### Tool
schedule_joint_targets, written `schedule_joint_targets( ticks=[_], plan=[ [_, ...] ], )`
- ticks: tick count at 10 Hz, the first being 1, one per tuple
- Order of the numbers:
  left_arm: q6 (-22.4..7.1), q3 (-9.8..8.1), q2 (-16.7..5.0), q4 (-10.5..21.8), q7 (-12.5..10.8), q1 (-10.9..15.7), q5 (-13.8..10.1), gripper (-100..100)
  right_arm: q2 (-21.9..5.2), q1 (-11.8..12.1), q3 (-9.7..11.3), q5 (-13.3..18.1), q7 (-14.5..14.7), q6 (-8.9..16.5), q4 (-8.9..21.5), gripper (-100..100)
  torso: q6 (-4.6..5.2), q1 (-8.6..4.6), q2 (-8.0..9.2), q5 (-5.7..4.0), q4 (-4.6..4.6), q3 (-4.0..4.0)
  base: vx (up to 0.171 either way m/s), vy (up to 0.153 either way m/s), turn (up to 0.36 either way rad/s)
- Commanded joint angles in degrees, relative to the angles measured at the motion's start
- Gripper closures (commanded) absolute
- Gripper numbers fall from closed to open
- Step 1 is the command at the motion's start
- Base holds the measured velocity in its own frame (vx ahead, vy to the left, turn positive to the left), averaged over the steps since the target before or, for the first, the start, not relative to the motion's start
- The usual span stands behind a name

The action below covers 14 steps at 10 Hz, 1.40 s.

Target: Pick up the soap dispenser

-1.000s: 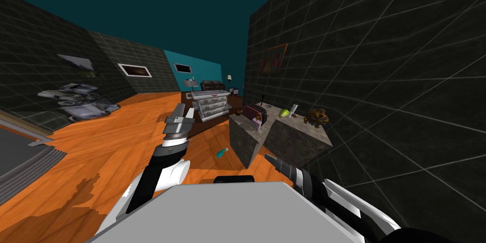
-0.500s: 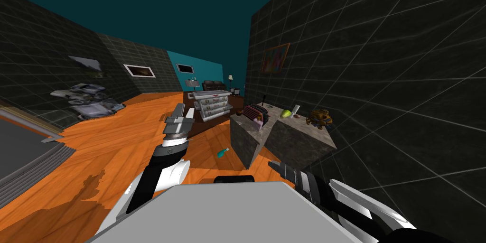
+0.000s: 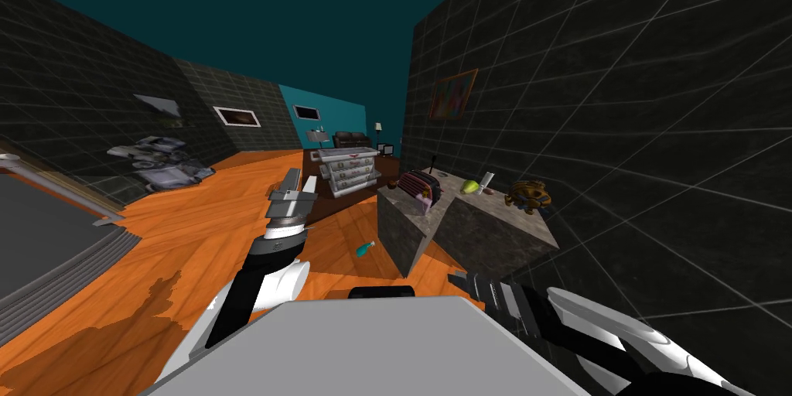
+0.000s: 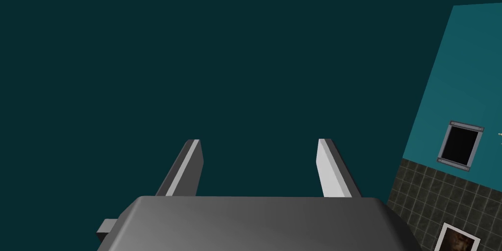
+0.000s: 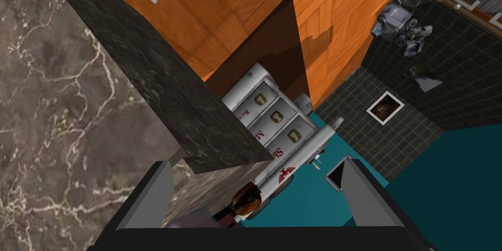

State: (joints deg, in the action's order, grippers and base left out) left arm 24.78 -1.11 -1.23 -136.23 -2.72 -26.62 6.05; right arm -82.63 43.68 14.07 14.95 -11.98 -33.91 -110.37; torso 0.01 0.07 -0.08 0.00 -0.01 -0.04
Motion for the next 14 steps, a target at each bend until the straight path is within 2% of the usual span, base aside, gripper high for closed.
schedule_joint_targets(
  ticks=[1, 2, 3, 4, 5, 6, 8, 9, 10, 11, 14],
  plan=[
    [0.00, 0.00, 0.00, 0.00, 0.00, 0.00, 0.00, 0, -1.70, -0.09, 0.23, 0.17, -0.17, 0.35, -0.01, -100, 0.00, 0.00, 0.00, 0.00, 0.00, 0.00, 0.007, 0.008, -0.007],
    [0.00, 0.00, 0.00, 0.00, 0.00, 0.00, 0.00, 0, -3.99, 0.32, 0.60, 0.82, -0.62, 0.14, 1.89, -100, 0.01, -0.02, 0.02, 0.00, 0.01, 0.01, 0.012, 0.018, 0.066],
    [0.00, 0.00, 0.00, 0.00, 0.00, 0.00, 0.00, 0, -5.43, 0.32, 0.60, 0.82, -0.62, 0.14, 1.89, -100, -0.01, 0.00, 0.00, 0.00, 0.00, 0.00, 0.014, 0.017, 0.046],
    [0.00, 0.00, 0.00, 0.00, 0.00, 0.00, 0.00, 0, -7.10, 0.69, 0.93, 1.45, -1.06, -0.06, 3.80, -100, 0.00, 0.01, 0.00, 0.00, 0.00, 0.00, 0.019, 0.029, 0.082],
    [0.00, 0.00, 0.00, 0.00, 0.00, 0.00, 0.00, 0, -8.84, 0.69, 0.93, 1.45, -1.06, -0.06, 3.80, -100, -0.01, 0.04, -0.03, 0.01, -0.01, -0.01, 0.017, 0.028, 0.032],
    [0.00, 0.00, 0.00, 0.00, 0.00, 0.00, 0.00, 0, -10.77, 1.02, 1.22, 2.06, -1.49, -0.26, 5.69, -100, 0.00, 0.05, -0.02, 0.02, 0.00, -0.01, 0.021, 0.031, 0.081],
    [0.00, 0.00, 0.00, 0.00, 0.00, 0.00, 0.00, 0, -12.89, 1.02, 1.22, 2.06, -1.49, -0.26, 5.69, -100, 0.01, 0.06, -0.02, 0.02, 0.00, -0.01, 0.014, 0.019, 0.010],
    [0.00, 0.00, 0.00, 0.00, 0.00, 0.00, 0.00, 0, -15.05, 1.28, 1.47, 2.64, -1.92, -0.46, 7.51, -100, 0.01, 0.01, 0.01, 0.00, 0.00, 0.00, 0.022, 0.023, 0.080],
    [0.00, 0.00, 0.00, 0.00, 0.00, 0.00, 0.00, 0, -16.35, 1.28, 1.47, 2.64, -1.92, -0.46, 7.51, -100, -0.02, 0.04, -0.03, 0.00, -0.01, -0.02, 0.024, 0.024, 0.046],
    [0.00, 0.00, 0.00, 0.00, 0.00, 0.00, 0.00, 0, -18.51, 1.49, 1.67, 3.19, -2.33, -0.64, 9.23, -100, 0.00, 0.04, -0.05, 0.01, -0.01, -0.03, 0.032, 0.033, 0.077],
    [0.00, 0.00, 0.00, 0.00, 0.00, 0.00, 0.00, 0, -22.73, 1.62, 1.82, 3.72, -2.72, -0.81, 10.83, -100, -0.02, 0.12, -0.11, 0.02, -0.02, -0.06, 0.035, 0.037, 0.057]
  ],
)
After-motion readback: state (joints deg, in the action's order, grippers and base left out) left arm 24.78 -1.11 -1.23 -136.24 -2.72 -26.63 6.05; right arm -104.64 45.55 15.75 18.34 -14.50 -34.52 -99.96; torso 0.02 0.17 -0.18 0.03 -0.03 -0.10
